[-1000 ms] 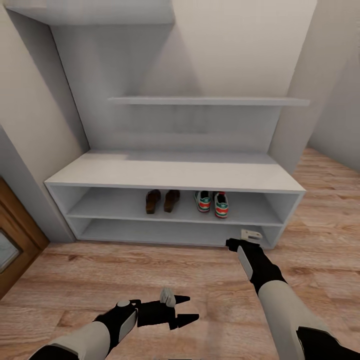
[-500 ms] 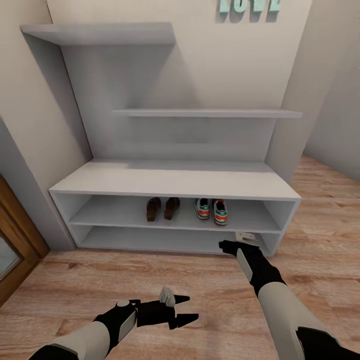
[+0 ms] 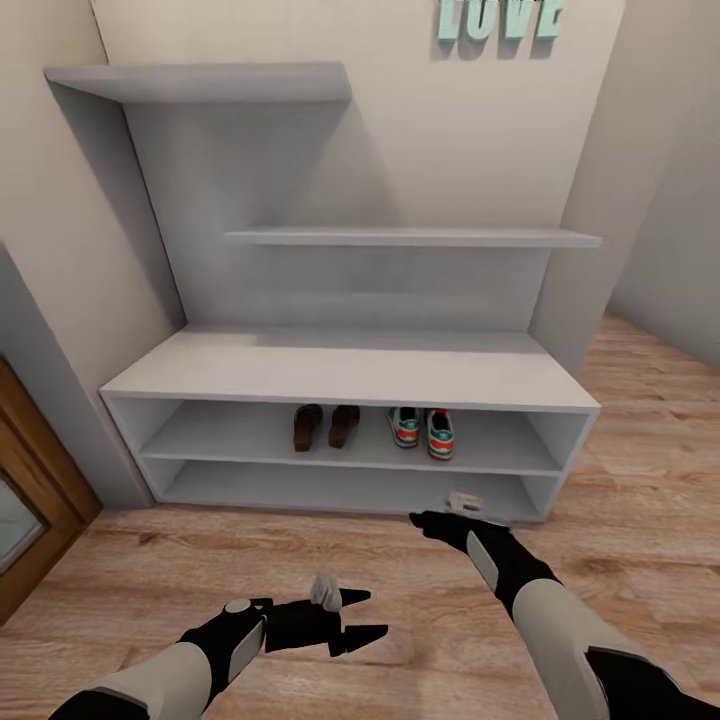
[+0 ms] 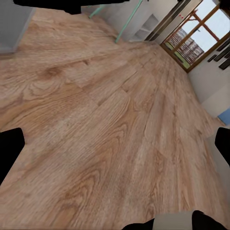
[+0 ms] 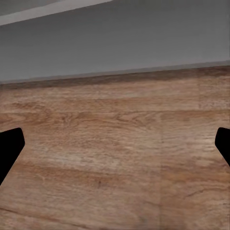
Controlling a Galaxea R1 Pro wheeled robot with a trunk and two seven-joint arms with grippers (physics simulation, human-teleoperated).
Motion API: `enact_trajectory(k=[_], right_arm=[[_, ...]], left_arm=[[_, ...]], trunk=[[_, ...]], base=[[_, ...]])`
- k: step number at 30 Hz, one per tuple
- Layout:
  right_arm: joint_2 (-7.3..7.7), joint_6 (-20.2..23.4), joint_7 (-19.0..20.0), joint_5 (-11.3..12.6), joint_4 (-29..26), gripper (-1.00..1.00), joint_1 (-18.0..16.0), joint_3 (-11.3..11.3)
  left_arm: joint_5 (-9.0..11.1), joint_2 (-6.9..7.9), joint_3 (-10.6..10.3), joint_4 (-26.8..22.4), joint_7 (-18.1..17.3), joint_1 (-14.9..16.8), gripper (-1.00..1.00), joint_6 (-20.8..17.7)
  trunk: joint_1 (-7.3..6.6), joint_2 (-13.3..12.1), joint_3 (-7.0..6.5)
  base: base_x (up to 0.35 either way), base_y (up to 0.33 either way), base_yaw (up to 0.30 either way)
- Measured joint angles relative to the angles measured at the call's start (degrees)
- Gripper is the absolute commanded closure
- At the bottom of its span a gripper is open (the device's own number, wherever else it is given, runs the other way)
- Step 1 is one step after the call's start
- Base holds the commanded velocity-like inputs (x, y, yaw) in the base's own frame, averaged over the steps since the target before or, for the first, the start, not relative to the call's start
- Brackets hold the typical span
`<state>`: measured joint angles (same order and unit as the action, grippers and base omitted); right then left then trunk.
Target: Pick up the two gym shoes and the two sandals from the corridor floor and place them onto the hallstand (shoe rack) in the corridor, making sure they are on the rack and not on the floor. Arrange them so the two gym shoes are next to each other and the two sandals are next to each other.
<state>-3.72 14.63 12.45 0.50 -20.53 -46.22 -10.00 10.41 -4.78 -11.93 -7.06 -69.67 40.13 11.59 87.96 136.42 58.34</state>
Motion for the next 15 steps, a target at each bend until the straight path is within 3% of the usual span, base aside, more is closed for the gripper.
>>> enact_trajectory(k=[9, 15], right_arm=[[0.01, -4.5, 1.7, 0.0, 7.1, -1.00, 0.0, -0.1], [0.20, -5.1, 11.3, 0.0, 10.2, -1.00, 0.0, -0.2]], left_arm=[[0.0, 0.77, 0.0, 0.0, 0.0, 0.0, -1.00, 0.0], [0.0, 0.73, -0.1, 0.0, 0.1, 0.0, -1.00, 0.0]], trunk=[[-1.98, -3.6, -1.62], [-3.30, -6.0, -2.69]], base=[[0.000, 0.000, 0.000], [0.000, 0.000, 0.000]])
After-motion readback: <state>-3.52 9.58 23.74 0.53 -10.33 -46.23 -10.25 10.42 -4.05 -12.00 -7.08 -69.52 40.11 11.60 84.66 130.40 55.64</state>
